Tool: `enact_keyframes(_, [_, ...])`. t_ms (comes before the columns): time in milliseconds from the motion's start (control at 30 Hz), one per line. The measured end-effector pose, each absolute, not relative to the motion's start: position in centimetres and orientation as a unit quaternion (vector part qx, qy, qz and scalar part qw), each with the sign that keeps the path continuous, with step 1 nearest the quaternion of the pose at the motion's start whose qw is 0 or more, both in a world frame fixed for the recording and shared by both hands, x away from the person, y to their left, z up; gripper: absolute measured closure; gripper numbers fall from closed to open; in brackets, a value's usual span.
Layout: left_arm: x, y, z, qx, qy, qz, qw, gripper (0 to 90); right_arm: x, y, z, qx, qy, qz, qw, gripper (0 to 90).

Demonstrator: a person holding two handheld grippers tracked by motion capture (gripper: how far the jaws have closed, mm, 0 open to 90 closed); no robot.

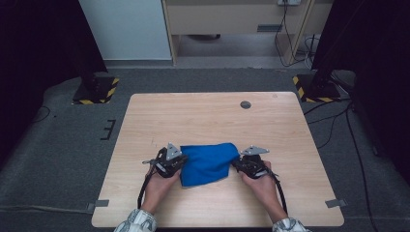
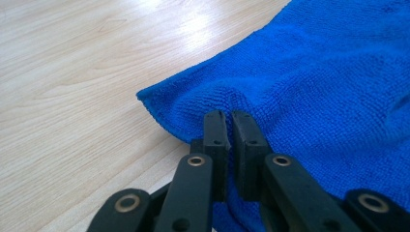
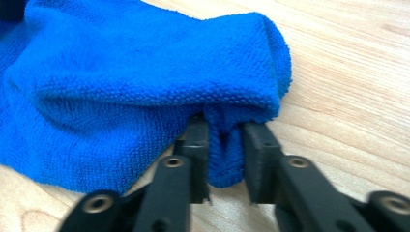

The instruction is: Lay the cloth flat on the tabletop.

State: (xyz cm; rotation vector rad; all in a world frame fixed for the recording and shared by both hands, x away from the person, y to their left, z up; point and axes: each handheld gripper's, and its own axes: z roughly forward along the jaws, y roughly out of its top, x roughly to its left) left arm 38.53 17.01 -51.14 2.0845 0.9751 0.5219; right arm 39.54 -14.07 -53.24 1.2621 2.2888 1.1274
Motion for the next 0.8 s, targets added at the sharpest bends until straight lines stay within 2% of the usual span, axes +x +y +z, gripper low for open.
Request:
enact_keyframes(67, [38.4, 17.0, -50.9, 0.814, 0.382, 0.205, 0.385, 85.2, 39.5, -14.2, -53.0, 0.441, 0.792, 0.397, 0.144, 81.0])
enact_keyframes(167, [38.2, 17.1, -50.2, 0.808, 0.380, 0.210, 0.398, 85.3, 39.5, -14.8, -52.1, 0.438, 0.788, 0.408, 0.144, 82.6])
enact_keyframes(533, [37.4, 17.6, -47.7, 0.785, 0.376, 0.227, 0.437, 85.6, 38.6, -17.7, -47.2, 0.426, 0.773, 0.435, 0.174, 83.0])
enact_keyframes(800, [36.9, 17.7, -46.3, 0.773, 0.372, 0.229, 0.460, 85.7, 38.0, -19.6, -45.7, 0.426, 0.768, 0.440, 0.186, 82.9])
